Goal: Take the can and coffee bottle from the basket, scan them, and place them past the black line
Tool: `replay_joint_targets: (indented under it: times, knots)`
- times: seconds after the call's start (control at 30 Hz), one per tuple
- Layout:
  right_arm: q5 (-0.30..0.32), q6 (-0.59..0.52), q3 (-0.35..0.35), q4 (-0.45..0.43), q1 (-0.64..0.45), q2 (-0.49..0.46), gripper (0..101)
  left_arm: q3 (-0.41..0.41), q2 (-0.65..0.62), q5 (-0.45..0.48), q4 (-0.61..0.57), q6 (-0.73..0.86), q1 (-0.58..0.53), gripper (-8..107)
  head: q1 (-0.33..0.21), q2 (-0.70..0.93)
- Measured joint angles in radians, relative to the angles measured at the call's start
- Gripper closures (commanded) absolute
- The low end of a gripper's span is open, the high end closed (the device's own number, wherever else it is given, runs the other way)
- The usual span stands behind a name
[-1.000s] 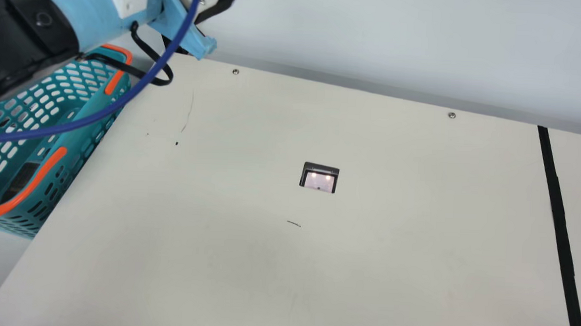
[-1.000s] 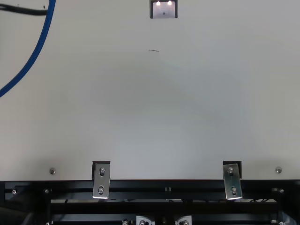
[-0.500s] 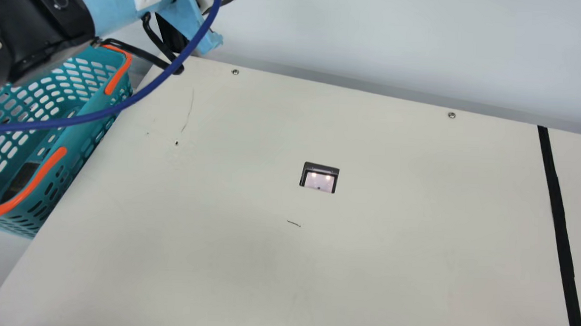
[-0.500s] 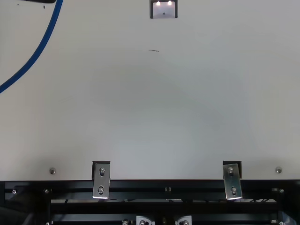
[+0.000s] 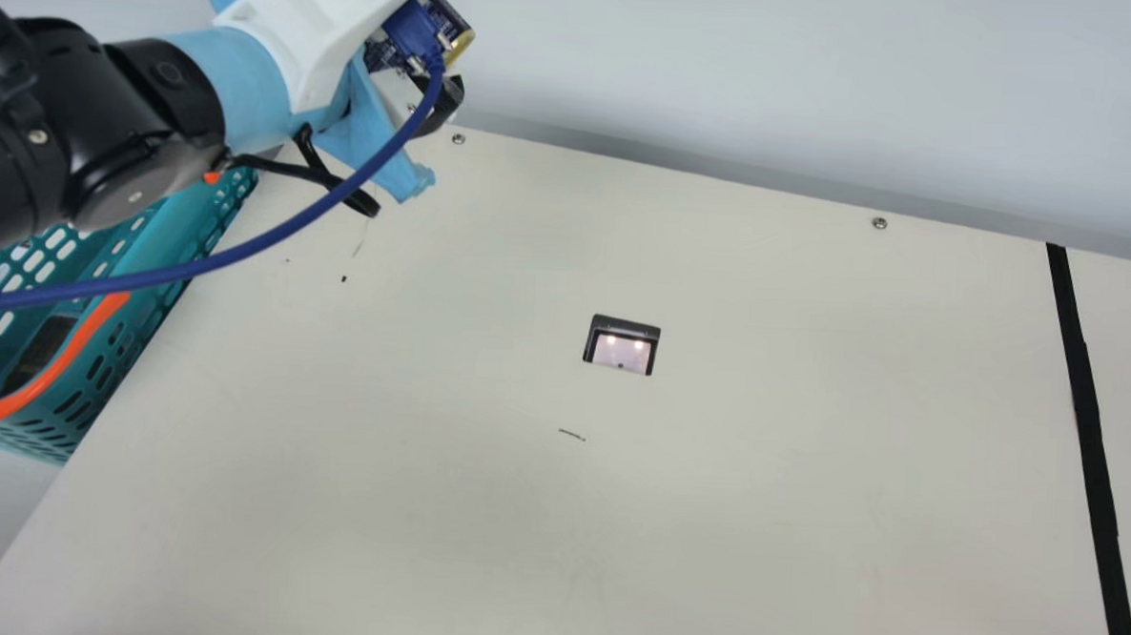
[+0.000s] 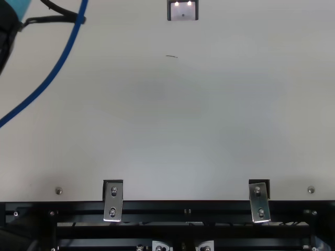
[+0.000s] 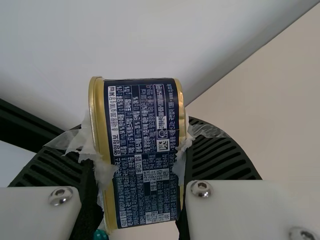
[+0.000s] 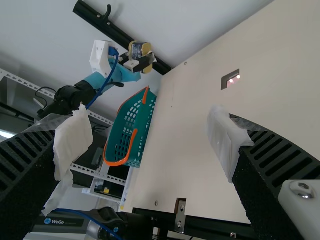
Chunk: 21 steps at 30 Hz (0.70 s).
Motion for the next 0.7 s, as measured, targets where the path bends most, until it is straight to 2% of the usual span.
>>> replay_joint_targets:
  times: [0.27,0.47,0.7]
  knots:
    - [0.0,0.0,0.0,0.0,0.0,0.0,0,-0.006,0.0,0.001,0.002,-0.007,0.002,89,-0.01,0.005]
    - [0.0,0.0,0.0,0.0,0.0,0.0,0,-0.024,0.011,0.083,-0.017,-0.027,-0.008,89,-0.01,0.0]
    - [0.0,0.0,0.0,0.0,0.0,0.0,0,-0.02,0.002,0.183,-0.195,0.111,-0.063,89,0.0,0.0]
